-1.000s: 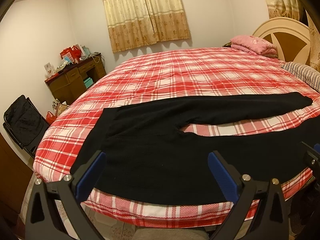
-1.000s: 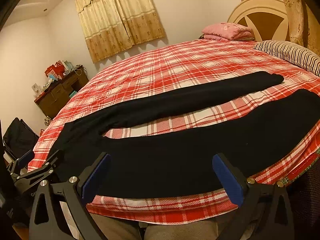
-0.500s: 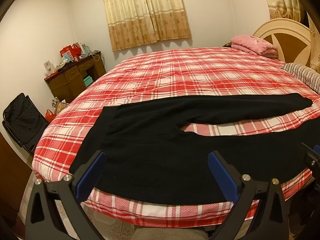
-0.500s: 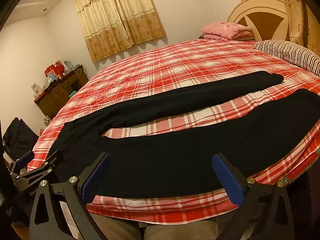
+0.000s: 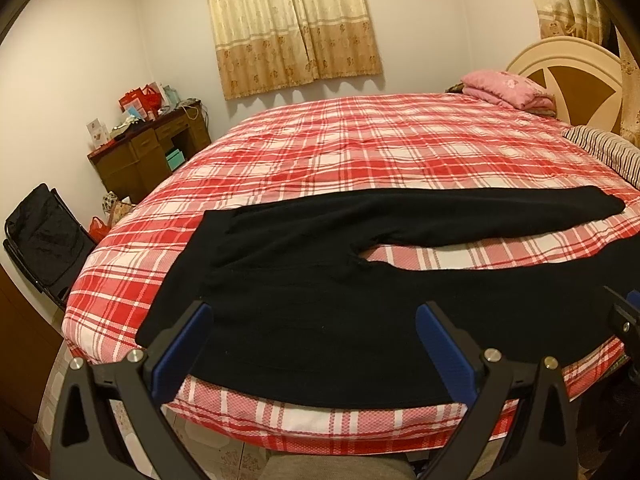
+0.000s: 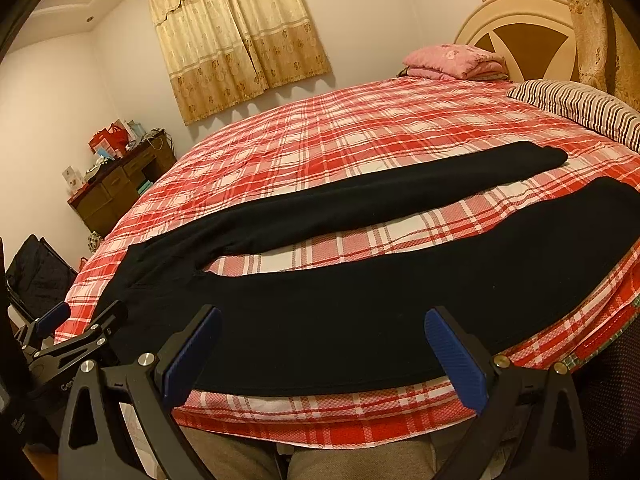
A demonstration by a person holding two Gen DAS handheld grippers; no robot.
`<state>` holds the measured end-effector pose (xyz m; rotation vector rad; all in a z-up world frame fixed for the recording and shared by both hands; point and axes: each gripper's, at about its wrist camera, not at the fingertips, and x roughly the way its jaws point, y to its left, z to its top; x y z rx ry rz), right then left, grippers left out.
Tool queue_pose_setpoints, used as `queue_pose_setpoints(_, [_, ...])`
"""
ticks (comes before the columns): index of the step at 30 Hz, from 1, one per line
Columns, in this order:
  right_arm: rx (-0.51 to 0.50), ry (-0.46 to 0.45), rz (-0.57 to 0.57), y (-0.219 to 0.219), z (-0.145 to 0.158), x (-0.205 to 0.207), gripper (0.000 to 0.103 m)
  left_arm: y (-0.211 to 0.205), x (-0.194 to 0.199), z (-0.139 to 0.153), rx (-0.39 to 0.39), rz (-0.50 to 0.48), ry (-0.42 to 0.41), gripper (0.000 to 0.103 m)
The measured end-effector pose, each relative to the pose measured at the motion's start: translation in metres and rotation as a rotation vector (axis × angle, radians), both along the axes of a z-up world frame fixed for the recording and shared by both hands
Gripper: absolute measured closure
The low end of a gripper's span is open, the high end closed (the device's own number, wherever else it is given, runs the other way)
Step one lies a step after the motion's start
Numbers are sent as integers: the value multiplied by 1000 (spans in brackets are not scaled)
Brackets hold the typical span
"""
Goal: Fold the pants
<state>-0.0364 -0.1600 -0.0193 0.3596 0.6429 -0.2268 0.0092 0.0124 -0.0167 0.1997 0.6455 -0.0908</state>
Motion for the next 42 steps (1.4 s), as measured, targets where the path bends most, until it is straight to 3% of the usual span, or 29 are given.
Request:
queue_pose_setpoints(17, [-23, 11, 8, 2, -4, 5, 1, 2, 8, -9, 0, -10, 20, 0])
queue_pose_setpoints(26, [-71, 42, 91, -15, -21, 28, 1, 32, 47, -33, 32, -5, 73, 0])
queue_pose_setpoints(30, [-151, 61, 127, -18, -27, 41, 1, 75, 74, -31, 15, -1, 114, 0])
queue_pose_setpoints(33, [-194, 40, 154, -19, -21, 51, 1, 112, 106, -12, -24, 24, 113, 5])
queue_pose_setpoints(37, [-200, -8, 192, -17, -7, 77, 1, 136, 162, 1, -80, 2, 130, 5])
queue_pose_setpoints(41, [-136, 10, 221, -13, -5, 102, 1, 148, 227, -13, -82, 36, 183, 6])
queue_pose_setpoints(42, [-128, 16, 226, -10, -6, 105, 1, 151, 238, -19, -103, 49, 204, 12])
